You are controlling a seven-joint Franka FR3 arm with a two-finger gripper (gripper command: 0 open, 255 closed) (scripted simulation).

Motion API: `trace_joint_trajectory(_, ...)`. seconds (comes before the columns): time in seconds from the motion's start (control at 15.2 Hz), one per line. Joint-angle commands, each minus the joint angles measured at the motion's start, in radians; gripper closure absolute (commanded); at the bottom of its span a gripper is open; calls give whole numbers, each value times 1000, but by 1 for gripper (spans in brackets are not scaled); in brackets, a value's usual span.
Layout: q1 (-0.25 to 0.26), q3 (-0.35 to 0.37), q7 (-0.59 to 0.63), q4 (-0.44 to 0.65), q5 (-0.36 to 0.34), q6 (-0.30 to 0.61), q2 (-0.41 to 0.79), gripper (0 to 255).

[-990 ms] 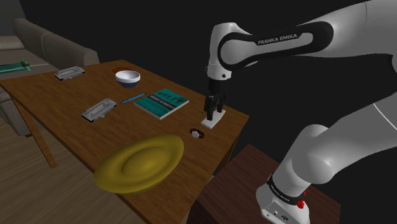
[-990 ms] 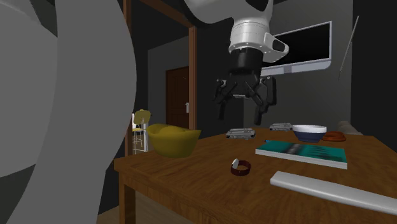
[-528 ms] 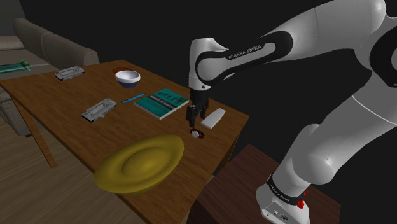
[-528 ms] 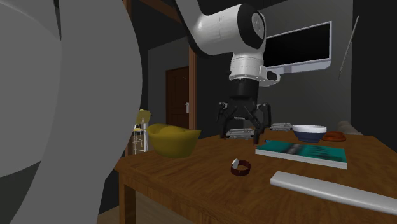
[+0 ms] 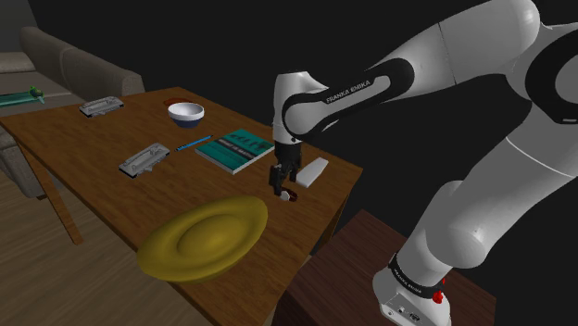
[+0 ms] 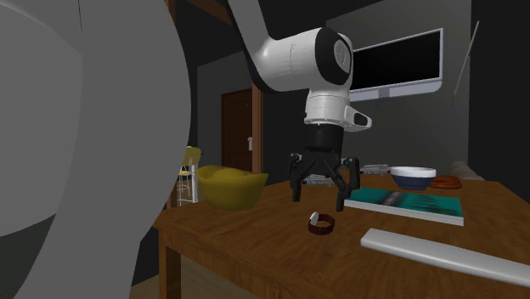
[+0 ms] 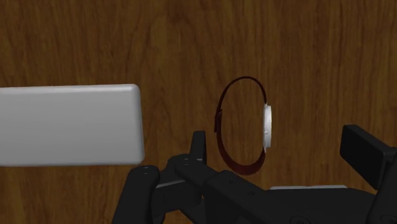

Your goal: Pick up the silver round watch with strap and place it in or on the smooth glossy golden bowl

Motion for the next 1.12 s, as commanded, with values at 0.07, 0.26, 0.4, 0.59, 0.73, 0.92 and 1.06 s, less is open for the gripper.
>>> trace_joint_trajectory(0.07,0,0,0,-6,0,8,2,0)
trace_joint_trajectory(0.26,0,0,0,-6,0,8,2,0)
trace_joint_trajectory(0.4,0,0,0,-5,0,8,2,255)
trace_joint_trajectory(0.59,0,0,0,-5,0,8,2,255)
trace_joint_trajectory(0.73,0,0,0,-5,0,8,2,255)
trace_joint_trajectory(0.92,0,0,0,-6,0,8,2,255)
trace_joint_trajectory(1.06,0,0,0,1,1,-7,-7,255)
